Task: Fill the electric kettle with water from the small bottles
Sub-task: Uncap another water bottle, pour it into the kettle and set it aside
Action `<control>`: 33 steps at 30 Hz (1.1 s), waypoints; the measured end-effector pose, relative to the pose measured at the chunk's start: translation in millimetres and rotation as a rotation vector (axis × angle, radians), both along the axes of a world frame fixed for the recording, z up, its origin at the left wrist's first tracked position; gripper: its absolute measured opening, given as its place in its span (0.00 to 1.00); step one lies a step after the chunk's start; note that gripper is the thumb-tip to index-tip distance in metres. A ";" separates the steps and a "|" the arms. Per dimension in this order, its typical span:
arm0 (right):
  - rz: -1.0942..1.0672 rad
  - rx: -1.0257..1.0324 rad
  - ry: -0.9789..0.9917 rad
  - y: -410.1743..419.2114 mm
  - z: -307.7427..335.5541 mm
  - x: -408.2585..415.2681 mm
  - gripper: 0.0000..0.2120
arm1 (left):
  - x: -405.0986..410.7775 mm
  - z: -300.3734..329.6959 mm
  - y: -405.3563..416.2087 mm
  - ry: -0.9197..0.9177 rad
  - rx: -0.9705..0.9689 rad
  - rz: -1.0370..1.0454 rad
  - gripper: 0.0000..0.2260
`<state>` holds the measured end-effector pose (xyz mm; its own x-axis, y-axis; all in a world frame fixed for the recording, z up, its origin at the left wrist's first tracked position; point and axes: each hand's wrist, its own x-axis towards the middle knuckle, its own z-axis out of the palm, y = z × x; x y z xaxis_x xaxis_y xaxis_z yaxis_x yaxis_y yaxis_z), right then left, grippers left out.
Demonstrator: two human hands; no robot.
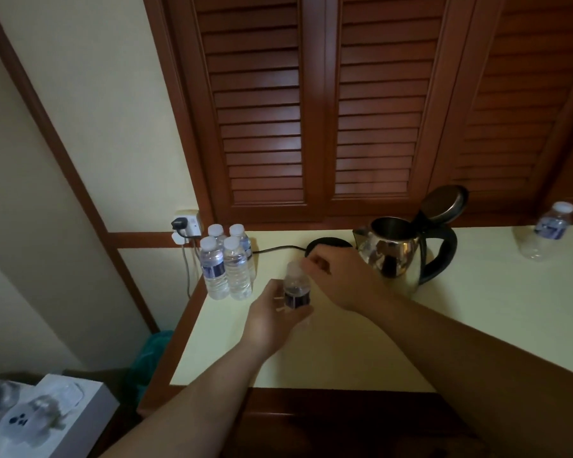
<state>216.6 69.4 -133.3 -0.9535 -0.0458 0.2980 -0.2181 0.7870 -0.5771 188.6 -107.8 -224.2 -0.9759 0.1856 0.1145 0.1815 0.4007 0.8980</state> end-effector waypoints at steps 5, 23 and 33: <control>-0.030 0.220 -0.090 -8.9 24.0 -8.0 0.21 | -5.0 -0.1 3.2 -0.001 -0.030 -0.053 0.22; 0.238 0.469 -0.256 -5.3 57.1 -24.8 0.09 | -17.3 2.2 -2.8 0.002 -0.062 -0.198 0.20; 0.284 0.424 -0.239 -6.5 60.5 -28.2 0.10 | -15.4 2.4 -3.2 -0.007 -0.062 -0.187 0.20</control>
